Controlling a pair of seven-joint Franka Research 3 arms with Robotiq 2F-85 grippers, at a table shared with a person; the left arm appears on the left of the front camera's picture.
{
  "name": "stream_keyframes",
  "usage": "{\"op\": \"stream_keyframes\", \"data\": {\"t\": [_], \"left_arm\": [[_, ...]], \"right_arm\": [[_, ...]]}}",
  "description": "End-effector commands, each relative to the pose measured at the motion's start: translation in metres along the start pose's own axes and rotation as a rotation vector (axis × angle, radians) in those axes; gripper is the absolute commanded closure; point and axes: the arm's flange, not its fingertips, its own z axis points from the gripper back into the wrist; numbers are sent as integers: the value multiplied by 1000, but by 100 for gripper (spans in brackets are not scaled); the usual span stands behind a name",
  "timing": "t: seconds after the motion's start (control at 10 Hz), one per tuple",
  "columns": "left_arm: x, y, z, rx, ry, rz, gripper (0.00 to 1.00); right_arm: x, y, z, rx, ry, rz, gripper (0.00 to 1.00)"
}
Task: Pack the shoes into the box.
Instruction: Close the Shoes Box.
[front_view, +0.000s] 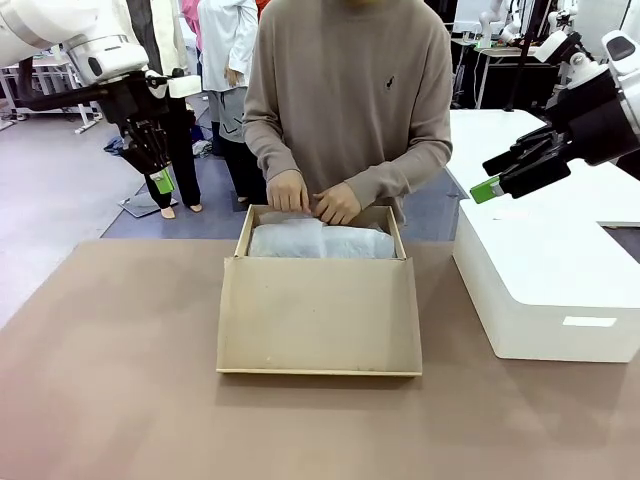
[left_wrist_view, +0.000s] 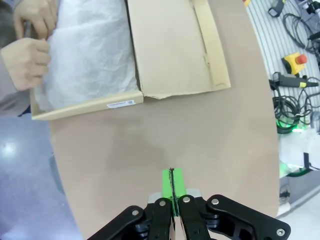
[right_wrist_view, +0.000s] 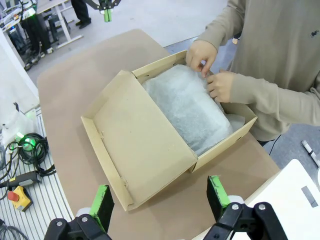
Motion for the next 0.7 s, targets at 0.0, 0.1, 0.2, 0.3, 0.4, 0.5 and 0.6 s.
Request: {"op": "stream_keyframes", "data": {"t": [0.0,0.1,0.2,0.3,0.4,0.5,0.6], "left_arm": [[-7,5,-6,-21,-20,-17,100],[-15,10,-11,-51,-62,-25,100],[-24,15,-16,-64,-96,-12,100],[-30,20,-19,-66,-113,1,100],[-37,23,-22,-61,-132,6,100],[-46,27,-28,-76,-164,0,100],[-54,32,-34,-87,-196,-7,100]], "right_arm": [[0,-4,-2,17,-28,20,0],[0,-4,-2,17,-28,20,0],[0,-4,-2,17,-28,20,0],[0,-4,-2,17,-28,20,0],[0,-4,-2,17,-28,20,0],[0,-4,-2,17,-28,20,0],[0,-4,-2,17,-28,20,0]]}}
